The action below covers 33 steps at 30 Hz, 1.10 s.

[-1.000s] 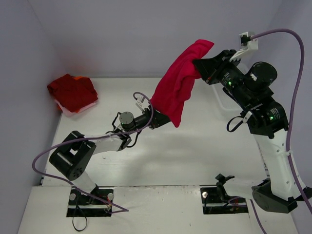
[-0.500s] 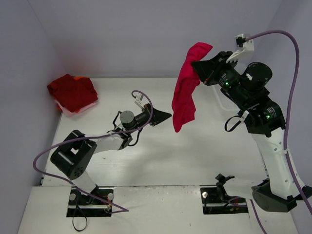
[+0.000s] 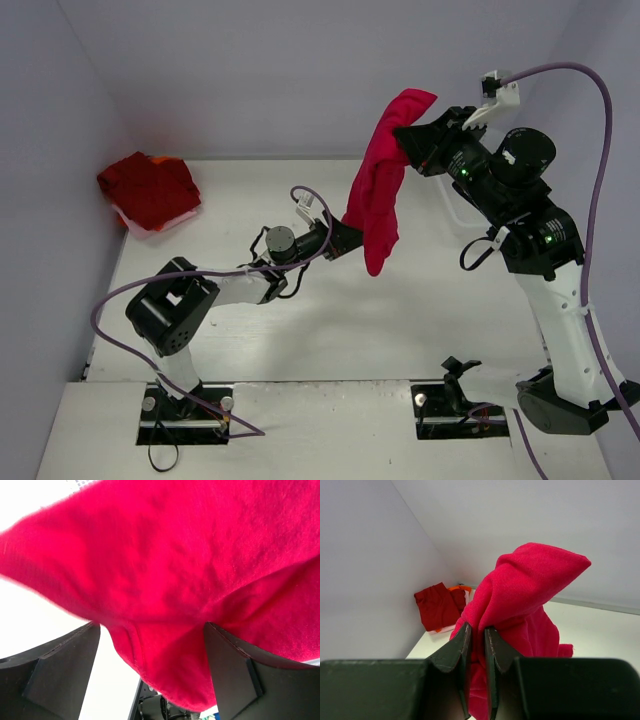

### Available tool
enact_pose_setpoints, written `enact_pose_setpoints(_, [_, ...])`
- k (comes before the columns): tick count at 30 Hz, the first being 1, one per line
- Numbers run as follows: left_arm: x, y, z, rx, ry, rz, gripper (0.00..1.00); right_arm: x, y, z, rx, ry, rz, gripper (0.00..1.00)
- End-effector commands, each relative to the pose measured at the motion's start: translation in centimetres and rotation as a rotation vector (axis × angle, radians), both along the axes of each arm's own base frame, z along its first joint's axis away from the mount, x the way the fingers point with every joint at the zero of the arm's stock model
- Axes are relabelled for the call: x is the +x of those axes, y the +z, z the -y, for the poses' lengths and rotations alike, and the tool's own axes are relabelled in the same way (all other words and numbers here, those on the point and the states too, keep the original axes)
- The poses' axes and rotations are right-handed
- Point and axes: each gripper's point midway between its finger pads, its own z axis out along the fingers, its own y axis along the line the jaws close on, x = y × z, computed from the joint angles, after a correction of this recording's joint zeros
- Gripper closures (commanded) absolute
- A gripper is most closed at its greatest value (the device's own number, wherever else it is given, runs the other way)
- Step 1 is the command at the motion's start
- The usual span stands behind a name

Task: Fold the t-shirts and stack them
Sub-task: Move the tshirt to the center of the board

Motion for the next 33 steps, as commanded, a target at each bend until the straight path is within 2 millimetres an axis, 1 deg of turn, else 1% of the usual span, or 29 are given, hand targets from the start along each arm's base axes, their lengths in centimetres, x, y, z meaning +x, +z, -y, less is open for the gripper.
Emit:
enact_pose_setpoints(1, [-0.5, 4.0, -0.3, -0.098, -0.008, 0.079, 0.21, -0.7, 4.5, 0.3, 0.059, -0.004, 0.14, 1.0])
enact_pose_setpoints(6, [-0.4, 3.8, -0.2, -0.097, -0.005, 0.074, 0.21, -0.5, 4.1, 0.1, 0.057, 0.001, 0.131, 1.0])
enact_pose_setpoints(9, [-0.3, 3.9, 0.2, -0.099, -0.005, 0.077, 0.21, -0.5, 4.1, 0.2, 0.055, -0.004, 0.133, 1.0])
enact_pose_setpoints(13, [-0.2, 3.6, 1.4, -0.104, -0.026, 0.071, 0.27, -0.4, 4.2, 0.3, 0.055, -0.011, 0.135, 1.0])
enact_pose_setpoints(14, [-0.3, 3.3, 1.9, -0.1, -0.032, 0.066, 0.33, -0.4, 4.3, 0.3, 0.057, -0.011, 0.135, 1.0])
enact_pose_setpoints(16, [-0.3, 3.4, 2.4, -0.103, -0.04, 0.07, 0.4, -0.6, 4.4, 0.4, 0.056, -0.015, 0.14, 1.0])
enact_pose_setpoints(17, [-0.3, 3.0, 2.7, -0.099, -0.043, 0.066, 0.48, -0.5, 4.4, 0.5, 0.056, -0.018, 0.14, 1.0])
enact_pose_setpoints(18, [-0.3, 3.2, 2.9, -0.103, -0.046, 0.067, 0.53, -0.6, 4.4, 0.6, 0.058, -0.019, 0.141, 1.0])
enact_pose_setpoints(19, [-0.3, 3.1, 3.0, -0.104, -0.046, 0.066, 0.58, -0.6, 4.5, 0.7, 0.059, -0.022, 0.142, 1.0])
enact_pose_setpoints(20, [-0.3, 3.0, 3.1, -0.103, -0.048, 0.063, 0.68, -0.6, 4.4, 0.6, 0.057, -0.023, 0.141, 1.0])
enact_pose_setpoints(23, [-0.2, 3.1, 2.9, -0.106, -0.034, 0.064, 0.84, -0.6, 4.4, 0.6, 0.054, -0.023, 0.139, 1.0])
enact_pose_setpoints(24, [-0.2, 3.2, 3.0, -0.107, -0.031, 0.066, 0.93, -0.6, 4.4, 0.6, 0.054, -0.023, 0.139, 1.0])
enact_pose_setpoints(25, [-0.1, 3.5, 2.9, -0.11, -0.028, 0.07, 0.97, -0.7, 4.5, 0.7, 0.054, -0.025, 0.141, 1.0])
enact_pose_setpoints(26, [-0.1, 3.5, 2.9, -0.112, -0.027, 0.07, 1.0, -0.6, 4.5, 0.8, 0.054, -0.029, 0.141, 1.0])
enact_pose_setpoints(33, [-0.2, 4.0, 2.8, -0.122, -0.032, 0.069, 1.0, -0.8, 5.0, 1.2, 0.054, -0.045, 0.152, 1.0])
